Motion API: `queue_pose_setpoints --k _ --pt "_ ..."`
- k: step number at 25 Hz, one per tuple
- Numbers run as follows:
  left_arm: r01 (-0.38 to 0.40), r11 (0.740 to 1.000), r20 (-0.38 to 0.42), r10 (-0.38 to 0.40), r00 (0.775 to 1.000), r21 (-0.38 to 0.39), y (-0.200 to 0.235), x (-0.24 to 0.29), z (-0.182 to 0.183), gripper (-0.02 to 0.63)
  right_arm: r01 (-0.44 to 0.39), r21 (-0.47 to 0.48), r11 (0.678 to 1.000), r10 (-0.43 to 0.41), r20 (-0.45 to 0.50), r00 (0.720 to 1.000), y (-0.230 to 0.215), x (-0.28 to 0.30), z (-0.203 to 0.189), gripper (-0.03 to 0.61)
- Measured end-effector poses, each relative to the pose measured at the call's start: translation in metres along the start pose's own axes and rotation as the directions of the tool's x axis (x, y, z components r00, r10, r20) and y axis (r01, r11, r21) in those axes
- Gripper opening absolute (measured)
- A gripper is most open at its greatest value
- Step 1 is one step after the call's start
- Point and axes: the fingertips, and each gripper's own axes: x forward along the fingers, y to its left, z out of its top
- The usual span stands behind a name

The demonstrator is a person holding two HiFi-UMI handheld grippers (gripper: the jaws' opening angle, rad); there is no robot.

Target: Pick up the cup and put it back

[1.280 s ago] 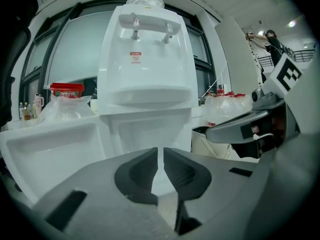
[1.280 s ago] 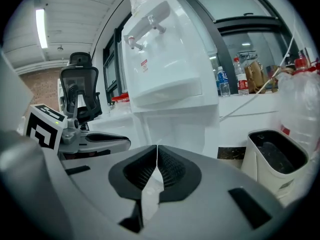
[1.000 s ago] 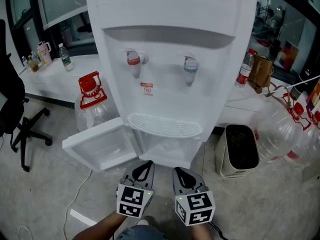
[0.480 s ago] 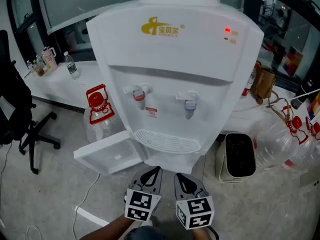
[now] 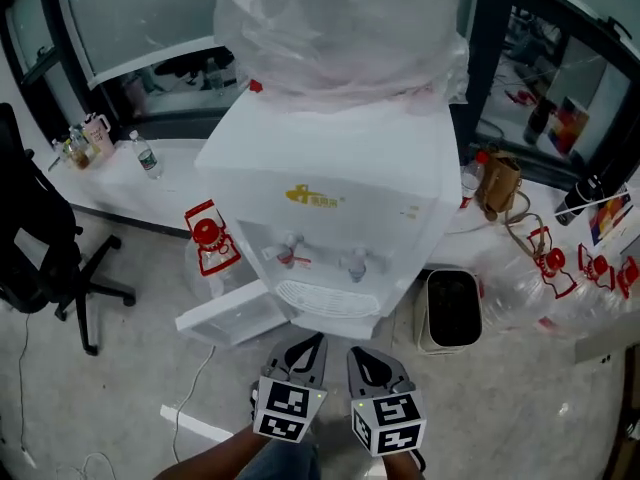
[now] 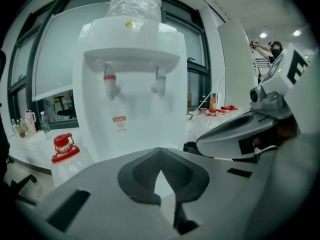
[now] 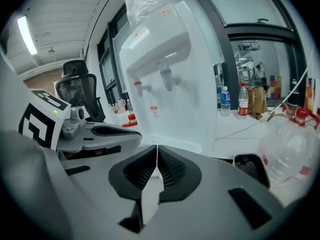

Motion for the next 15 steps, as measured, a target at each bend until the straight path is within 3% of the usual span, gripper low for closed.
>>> queue_pose_setpoints --k 15 --pt "0.034 0.999 0.002 -0.034 0.999 -0.029 -0.017 -0.129 0.205 0.011 -0.002 0.048 0.999 0.002 -0.006 1.0 0.07 -0.14 0.184 0.021"
